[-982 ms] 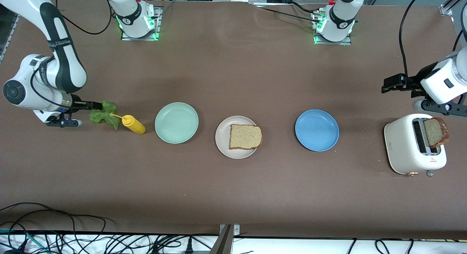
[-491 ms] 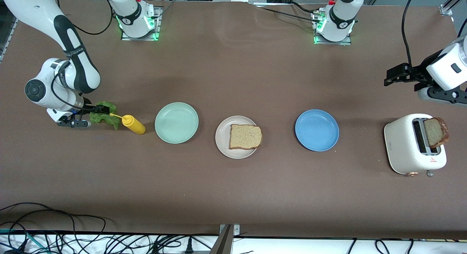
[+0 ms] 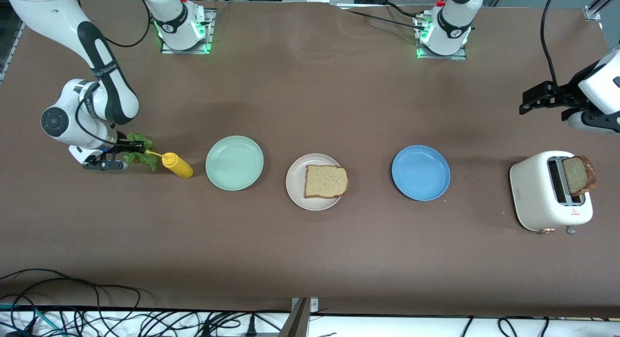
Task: Make sandwich on beige plate with both arms
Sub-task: 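Close the right gripper on the green lettuce leaf and lift it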
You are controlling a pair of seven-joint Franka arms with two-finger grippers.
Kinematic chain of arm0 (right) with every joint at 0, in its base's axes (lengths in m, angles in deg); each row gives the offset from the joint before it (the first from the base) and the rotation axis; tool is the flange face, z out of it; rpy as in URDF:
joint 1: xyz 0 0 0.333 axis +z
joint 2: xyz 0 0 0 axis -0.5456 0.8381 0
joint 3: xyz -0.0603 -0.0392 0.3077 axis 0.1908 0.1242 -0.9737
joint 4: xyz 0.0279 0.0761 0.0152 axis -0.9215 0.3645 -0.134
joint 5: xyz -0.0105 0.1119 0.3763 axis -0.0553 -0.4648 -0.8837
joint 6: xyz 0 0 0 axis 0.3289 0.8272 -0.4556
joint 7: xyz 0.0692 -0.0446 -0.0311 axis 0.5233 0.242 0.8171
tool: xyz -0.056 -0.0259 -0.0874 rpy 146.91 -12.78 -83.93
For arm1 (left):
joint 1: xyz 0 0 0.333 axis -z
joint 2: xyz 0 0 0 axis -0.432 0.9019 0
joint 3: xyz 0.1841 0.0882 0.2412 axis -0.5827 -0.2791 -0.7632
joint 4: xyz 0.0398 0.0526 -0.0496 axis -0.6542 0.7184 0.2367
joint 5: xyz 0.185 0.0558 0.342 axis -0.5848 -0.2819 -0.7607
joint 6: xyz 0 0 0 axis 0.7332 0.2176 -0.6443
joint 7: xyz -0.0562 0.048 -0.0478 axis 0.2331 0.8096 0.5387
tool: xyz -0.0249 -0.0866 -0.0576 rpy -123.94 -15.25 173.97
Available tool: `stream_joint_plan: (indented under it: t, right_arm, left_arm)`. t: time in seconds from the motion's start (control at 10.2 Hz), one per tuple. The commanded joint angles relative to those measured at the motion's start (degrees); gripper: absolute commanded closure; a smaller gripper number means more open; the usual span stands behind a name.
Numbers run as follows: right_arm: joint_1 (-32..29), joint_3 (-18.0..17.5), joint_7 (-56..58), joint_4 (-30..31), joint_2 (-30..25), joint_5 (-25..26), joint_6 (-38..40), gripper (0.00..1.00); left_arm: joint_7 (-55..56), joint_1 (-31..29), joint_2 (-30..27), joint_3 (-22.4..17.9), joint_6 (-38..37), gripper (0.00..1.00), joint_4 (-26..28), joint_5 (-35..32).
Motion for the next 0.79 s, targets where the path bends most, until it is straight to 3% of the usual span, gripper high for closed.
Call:
stream_joint_plan:
  t: [0.0, 0.49, 0.69]
  right_arm:
    - [-0.1, 0.0, 1.8, -2.4, 0.5, -0.7, 0.9, 1.0]
    - [-0.1, 0.4, 0.7, -21.9, -3.9, -0.8, 32.8, 1.0]
    - [0.4, -0.8, -5.1, -29.0, -5.4, -0.9, 43.3, 1.0]
  left_arm:
    - [0.1, -1.2, -0.1, 1.5, 0.7, 0.0, -0.6, -1.2]
    - [-0.7, -0.4, 0.7, 1.6, 0.9, 0.0, -0.5, -1.7]
    - [-0.7, -0.3, 0.7, 1.6, 0.8, 0.0, -0.4, -1.8]
